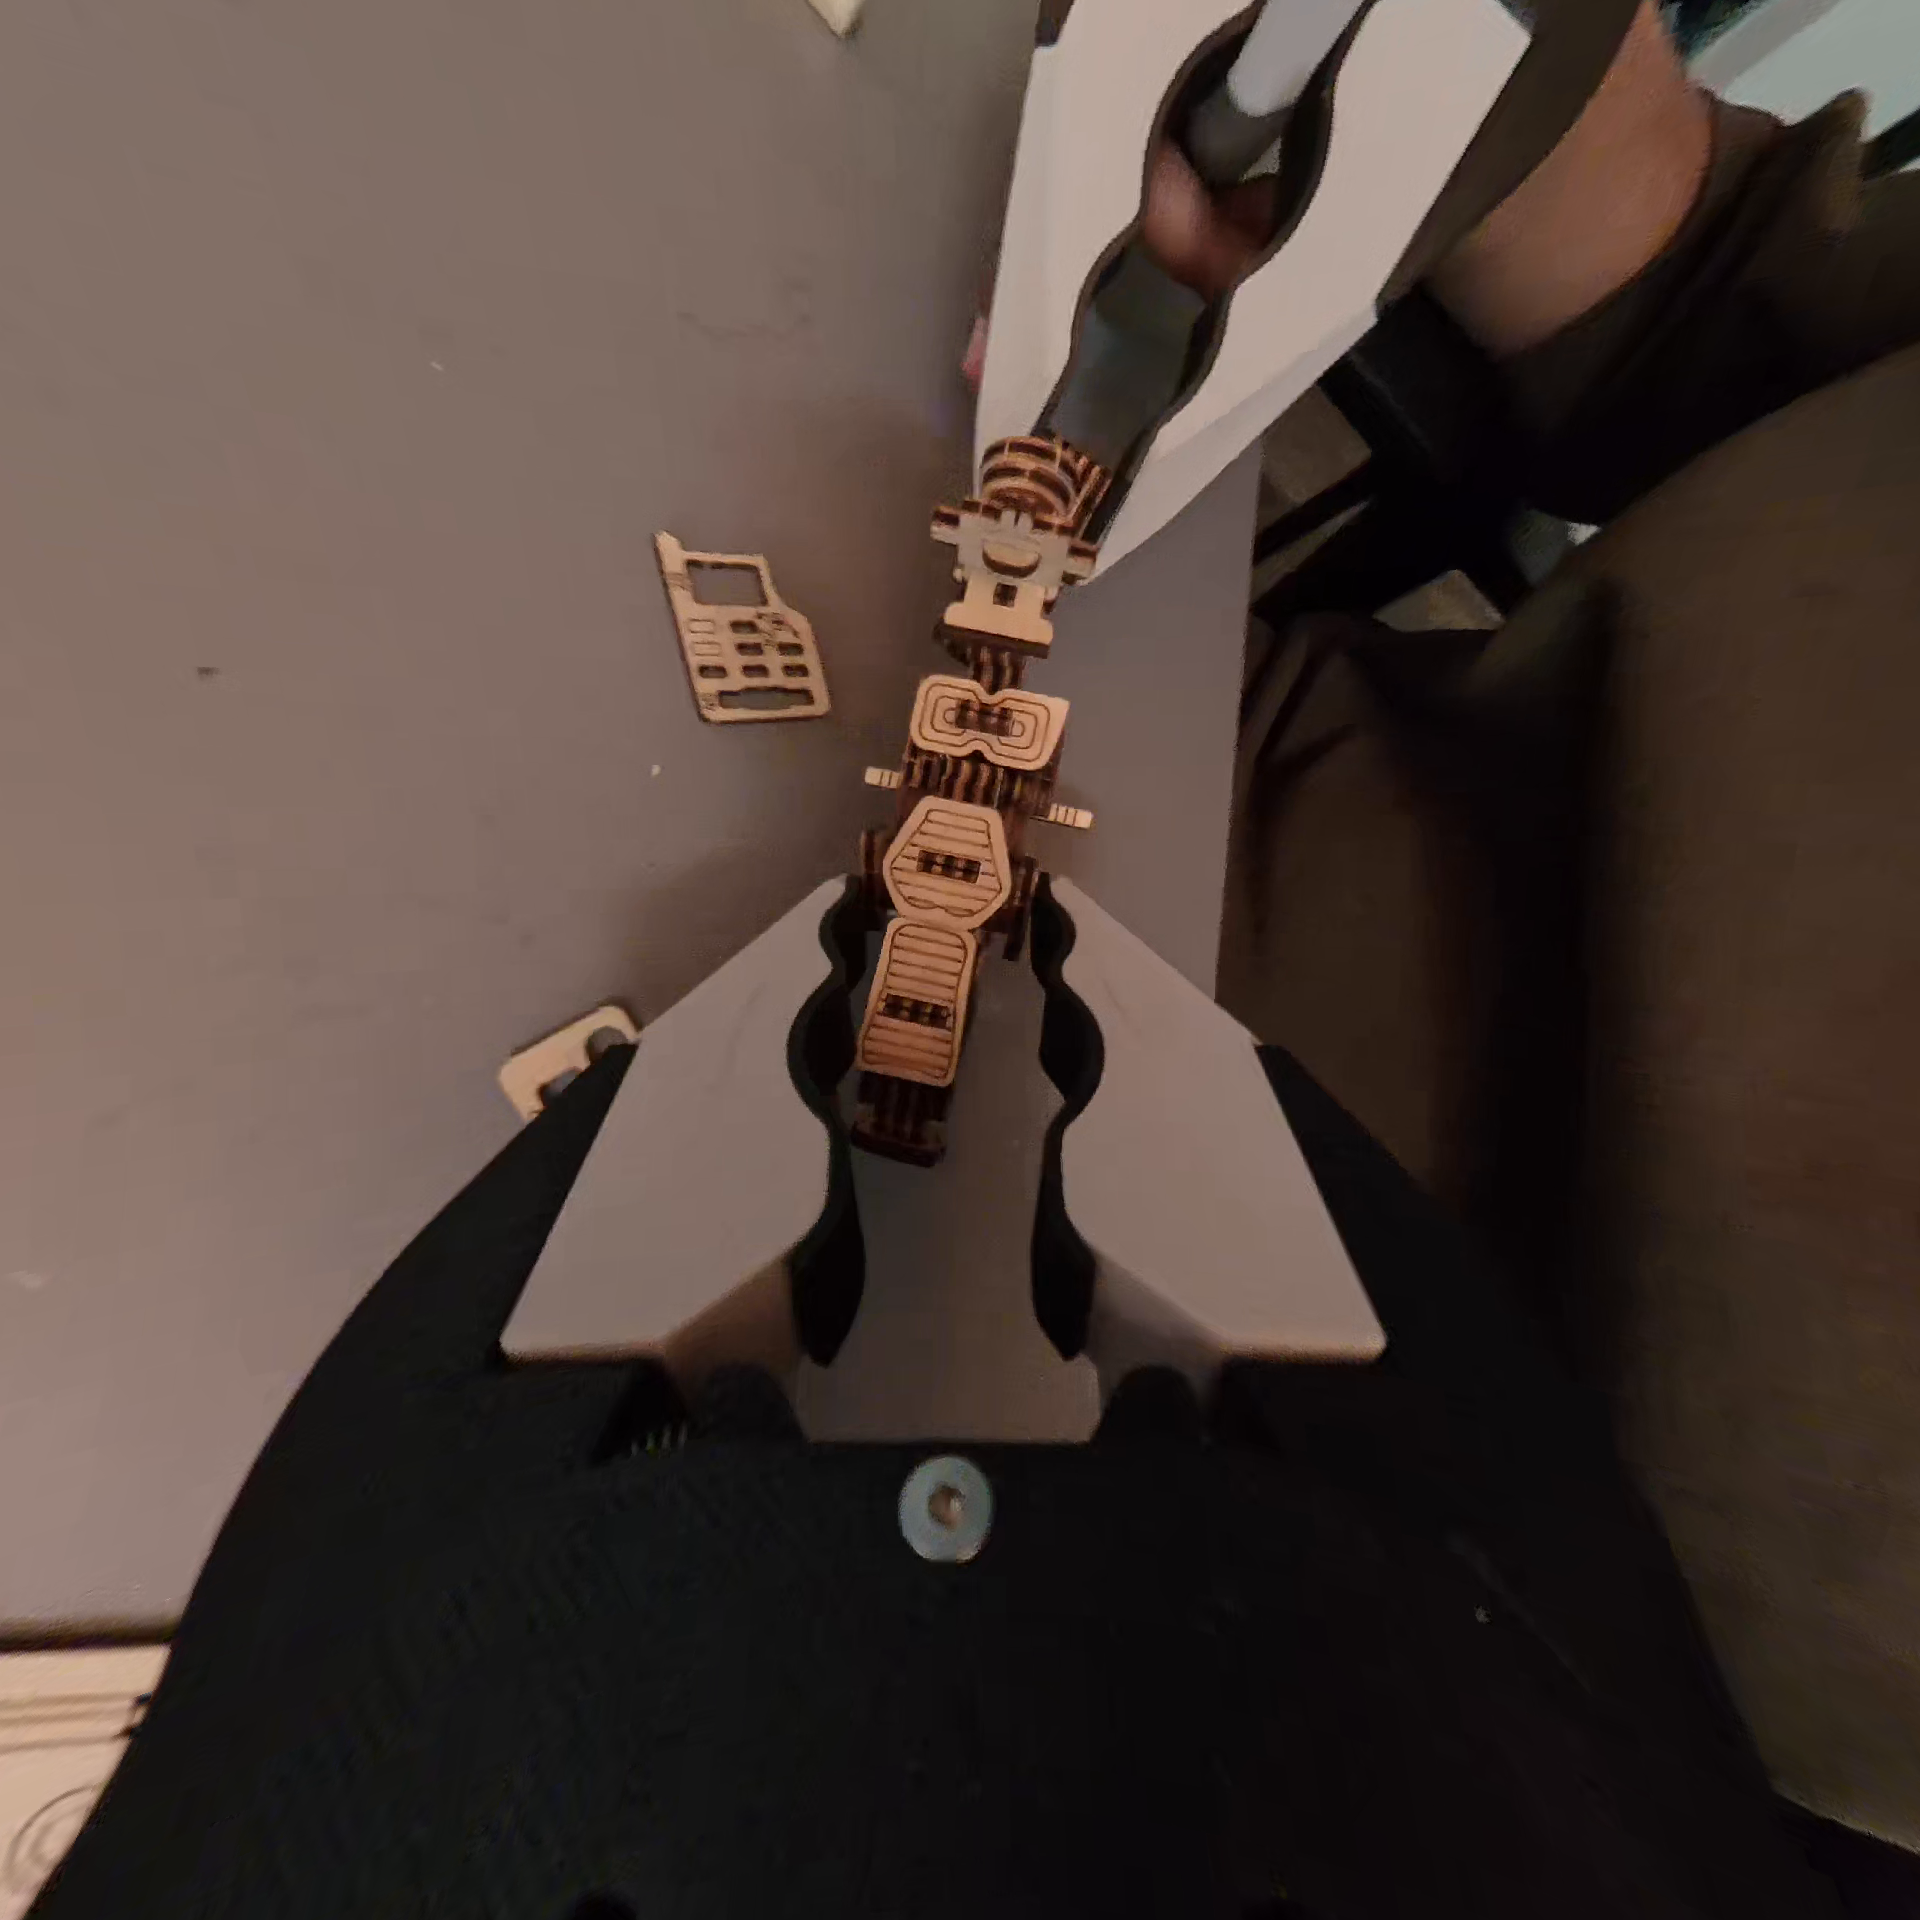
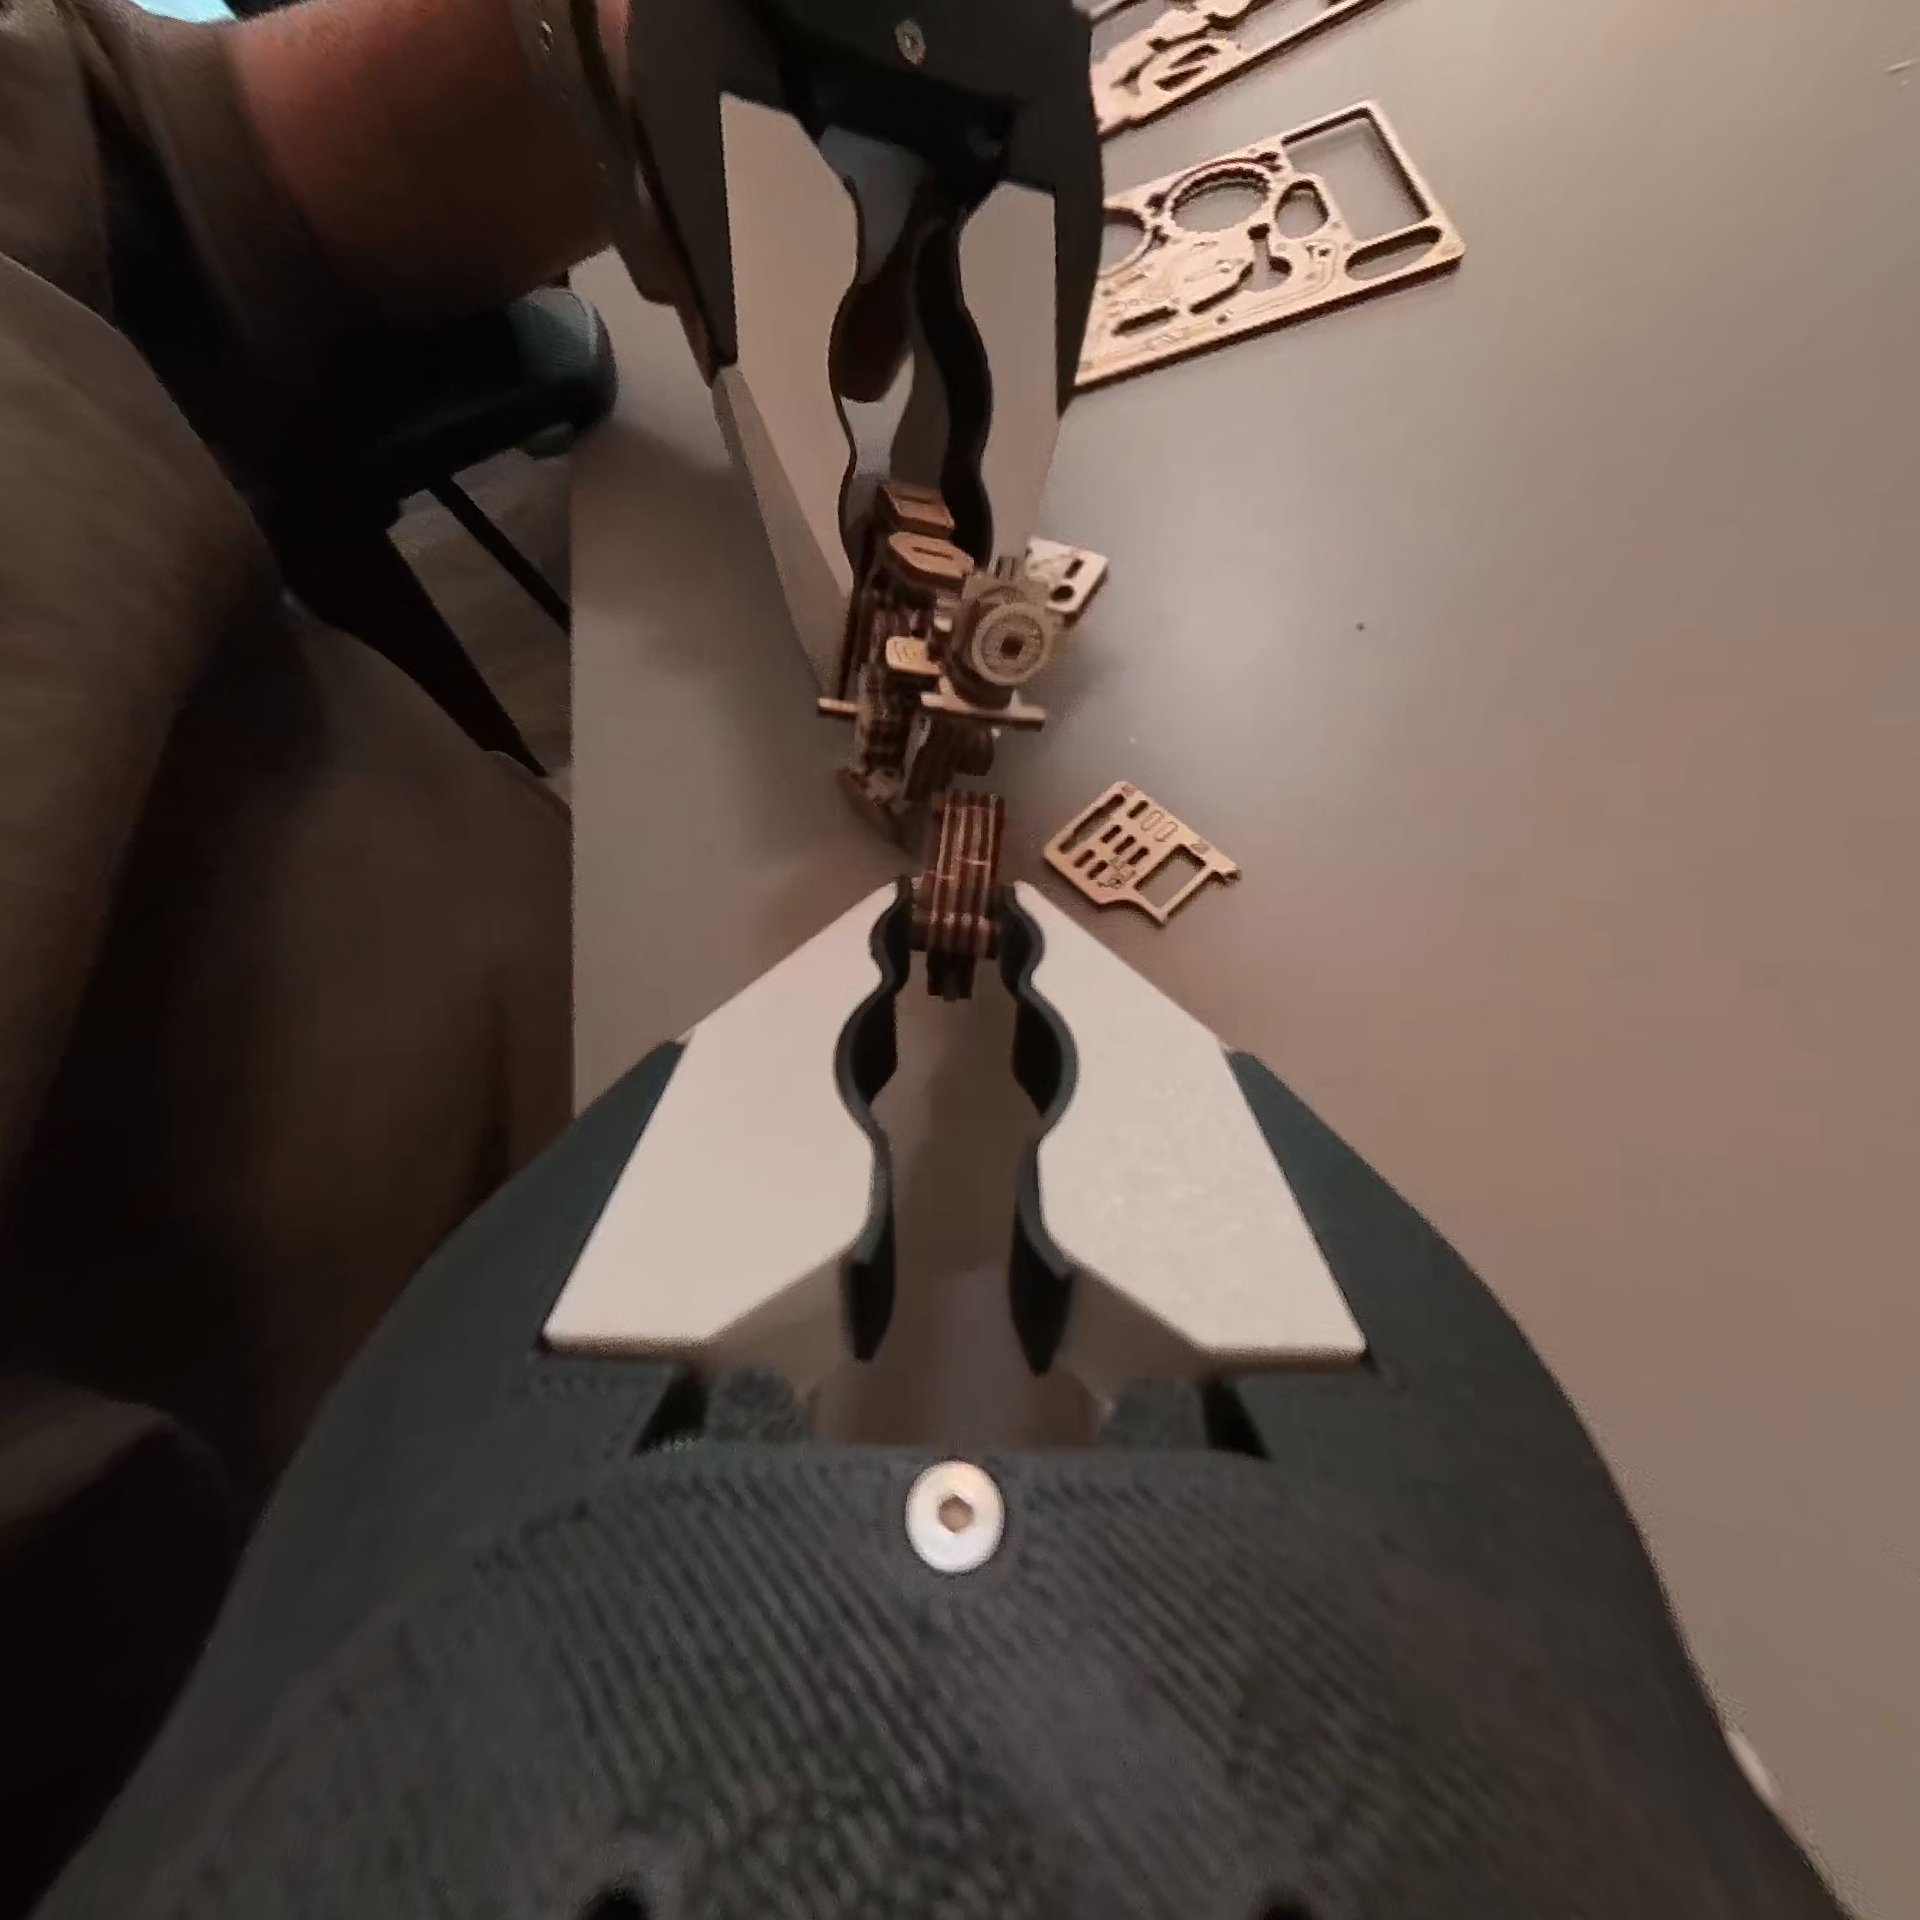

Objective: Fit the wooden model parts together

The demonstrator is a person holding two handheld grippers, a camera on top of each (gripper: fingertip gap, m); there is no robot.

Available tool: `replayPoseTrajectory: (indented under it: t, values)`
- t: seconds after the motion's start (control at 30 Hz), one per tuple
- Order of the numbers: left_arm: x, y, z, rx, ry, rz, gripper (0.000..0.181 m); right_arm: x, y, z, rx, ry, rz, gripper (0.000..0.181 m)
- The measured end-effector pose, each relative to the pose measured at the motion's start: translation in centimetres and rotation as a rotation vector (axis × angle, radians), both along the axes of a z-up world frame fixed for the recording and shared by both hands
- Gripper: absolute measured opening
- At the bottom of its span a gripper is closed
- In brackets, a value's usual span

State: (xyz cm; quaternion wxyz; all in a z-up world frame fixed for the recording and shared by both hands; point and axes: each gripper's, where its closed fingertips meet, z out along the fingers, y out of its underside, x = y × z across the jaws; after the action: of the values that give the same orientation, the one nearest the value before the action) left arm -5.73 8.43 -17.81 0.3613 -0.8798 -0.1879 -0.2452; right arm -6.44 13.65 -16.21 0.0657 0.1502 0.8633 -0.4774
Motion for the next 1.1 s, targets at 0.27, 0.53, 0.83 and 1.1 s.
replayPoseTrajectory:
  t: [0.27,0.53,0.83,1.1]
  values:
    - [0.7,0.0,0.4,0.024,-0.042,-0.007,0.029,0.7,-0.5,0.9,-0.100,-0.090,0.025,0.015]
    - [0.7,-0.2,0.3,0.029,-0.057,0.001,0.029,0.6,-0.6,1.8,-0.158,-0.101,0.019,0.015]
    - [1.1,0.0,0.0,0.008,-0.029,-0.019,0.028,0.8,-0.7,1.7,-0.157,-0.108,0.031,0.015]
    - [0.9,0.1,0.2,0.020,-0.018,-0.009,0.028,0.5,-0.6,1.9,-0.181,-0.146,0.017,0.015]
